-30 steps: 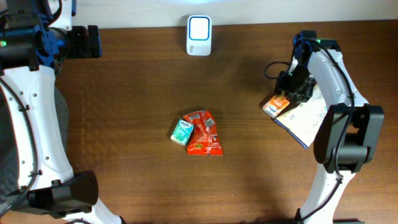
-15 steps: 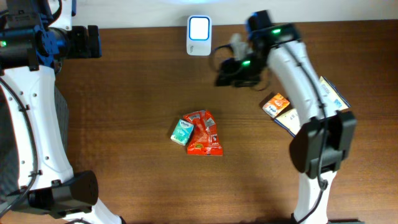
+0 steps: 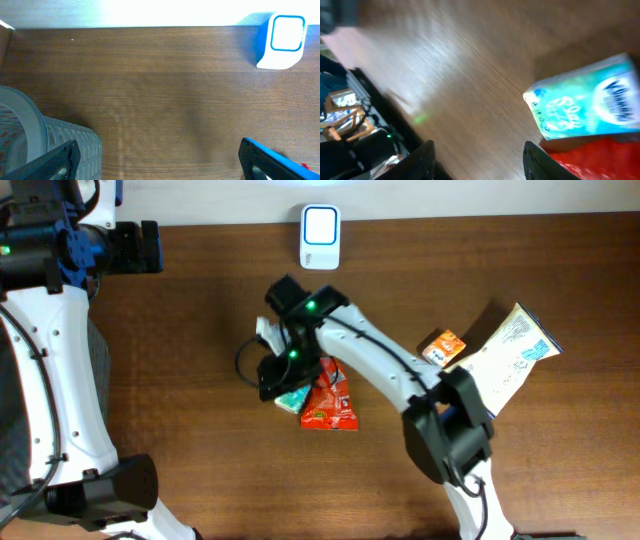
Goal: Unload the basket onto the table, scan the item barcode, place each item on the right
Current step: 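Reach the right gripper to the teal tissue pack and grasp it, then lift the teal tissue pack off the pile with the right gripper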
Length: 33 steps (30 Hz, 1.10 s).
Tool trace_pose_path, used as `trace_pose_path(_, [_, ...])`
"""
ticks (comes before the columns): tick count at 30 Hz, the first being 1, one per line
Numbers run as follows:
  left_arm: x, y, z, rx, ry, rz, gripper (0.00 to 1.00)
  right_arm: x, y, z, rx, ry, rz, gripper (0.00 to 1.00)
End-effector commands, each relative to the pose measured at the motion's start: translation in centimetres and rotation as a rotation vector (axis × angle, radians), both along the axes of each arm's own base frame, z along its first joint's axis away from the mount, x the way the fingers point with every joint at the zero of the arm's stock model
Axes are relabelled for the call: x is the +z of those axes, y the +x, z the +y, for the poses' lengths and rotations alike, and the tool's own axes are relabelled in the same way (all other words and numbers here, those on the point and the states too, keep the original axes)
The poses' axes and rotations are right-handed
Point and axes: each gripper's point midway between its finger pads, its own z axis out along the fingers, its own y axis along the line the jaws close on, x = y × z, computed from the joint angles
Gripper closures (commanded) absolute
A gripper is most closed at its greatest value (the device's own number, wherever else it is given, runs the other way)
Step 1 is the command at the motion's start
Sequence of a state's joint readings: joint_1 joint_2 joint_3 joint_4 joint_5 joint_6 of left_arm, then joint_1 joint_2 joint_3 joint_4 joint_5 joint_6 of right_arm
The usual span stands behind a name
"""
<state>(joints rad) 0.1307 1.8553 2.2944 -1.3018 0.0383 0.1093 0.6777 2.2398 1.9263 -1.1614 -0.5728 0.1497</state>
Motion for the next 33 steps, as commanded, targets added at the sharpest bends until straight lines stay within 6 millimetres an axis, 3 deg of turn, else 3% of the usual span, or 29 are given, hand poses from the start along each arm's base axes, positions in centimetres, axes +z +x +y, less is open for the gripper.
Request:
trace_pose_path(1, [-0.2,0.0,0.1,-0.011,0.000,0.004,0.01,-2.1,-0.1,-1.2,-0.066,-0.122,0.026,0.45])
trace_pose_path(5, [-0.2,0.0,0.1,-0.011,0.000,0.004,0.01,-4.7,0.1,-4.2,-0.142,-0.363,-0.019,0.45])
trace_pose_path(6, [-0.2,0.0,0.1,-0.011,0.000,0.004,0.01,-5.0,-0.1,-4.2,-0.144,-0.378,-0.018,0.44])
trace_pose_path(12, [-0.2,0.0,0.1,-0.011,0.000,0.004,0.01,-7.6,-1.5,-3.9,-0.186,-0.416,0.022,0.44])
trace_pose_path(17, [-0.2,0.0,0.1,-0.011,0.000,0.004,0.01,-7.5,-1.5,-3.5,-0.188,-0.395,0.033,0.44])
trace_pose_path(22, [-0.2,0.0,0.1,-0.011,0.000,0.004,0.01,-6.9,-1.6,-0.8,-0.048,-0.217,0.013,0.44])
trace_pose_path(27, [-0.2,0.0,0.1,-0.011,0.000,0.004,0.01,-6.2,1.7,2.7,-0.049,-0.047,-0.125,0.44])
trace_pose_path(29, [-0.2,0.0,0.1,-0.011,0.000,0.004,0.01,-5.7,3.3,3.9,-0.057,0.004,-0.197,0.38])
trace_pose_path(33, [-0.2,0.0,0.1,-0.011,0.000,0.004,0.01,-5.3,7.2,4.2,-0.103,0.005,-0.368,0.38])
